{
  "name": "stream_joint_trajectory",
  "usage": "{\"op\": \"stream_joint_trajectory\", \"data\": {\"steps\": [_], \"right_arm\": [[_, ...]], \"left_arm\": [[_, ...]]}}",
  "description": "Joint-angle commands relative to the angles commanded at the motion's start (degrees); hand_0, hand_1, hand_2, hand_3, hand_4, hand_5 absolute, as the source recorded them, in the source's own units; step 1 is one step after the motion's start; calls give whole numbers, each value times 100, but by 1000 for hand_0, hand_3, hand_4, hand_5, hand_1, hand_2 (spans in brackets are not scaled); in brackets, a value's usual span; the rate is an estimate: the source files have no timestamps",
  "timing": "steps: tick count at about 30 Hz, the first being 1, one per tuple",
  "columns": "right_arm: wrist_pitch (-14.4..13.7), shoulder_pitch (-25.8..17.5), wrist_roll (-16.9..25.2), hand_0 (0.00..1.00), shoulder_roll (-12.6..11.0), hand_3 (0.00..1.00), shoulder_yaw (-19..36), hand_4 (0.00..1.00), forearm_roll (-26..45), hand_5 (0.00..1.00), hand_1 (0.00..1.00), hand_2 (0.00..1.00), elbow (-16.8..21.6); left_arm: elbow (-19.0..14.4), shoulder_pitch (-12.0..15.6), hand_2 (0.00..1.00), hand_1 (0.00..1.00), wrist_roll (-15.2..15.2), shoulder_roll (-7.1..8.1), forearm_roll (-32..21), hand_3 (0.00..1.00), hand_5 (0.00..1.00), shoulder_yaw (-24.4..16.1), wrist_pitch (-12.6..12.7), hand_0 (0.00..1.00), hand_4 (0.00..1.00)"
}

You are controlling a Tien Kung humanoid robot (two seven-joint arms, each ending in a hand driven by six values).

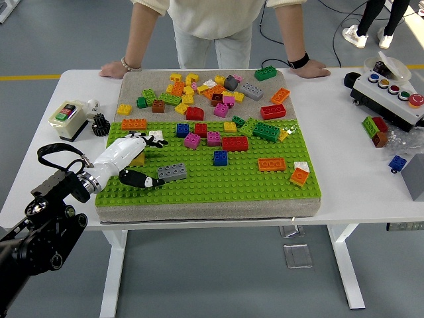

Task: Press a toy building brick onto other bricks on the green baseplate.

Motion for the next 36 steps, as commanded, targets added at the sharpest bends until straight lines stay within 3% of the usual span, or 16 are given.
{"op": "stream_joint_trajectory", "data": {"steps": [36], "right_arm": [[-25, 1, 5, 739, 9, 586, -23, 910, 25, 495, 658, 705, 0]], "left_arm": [[207, -167, 758, 772, -1, -41, 0, 798, 213, -22, -42, 912, 998]]}}
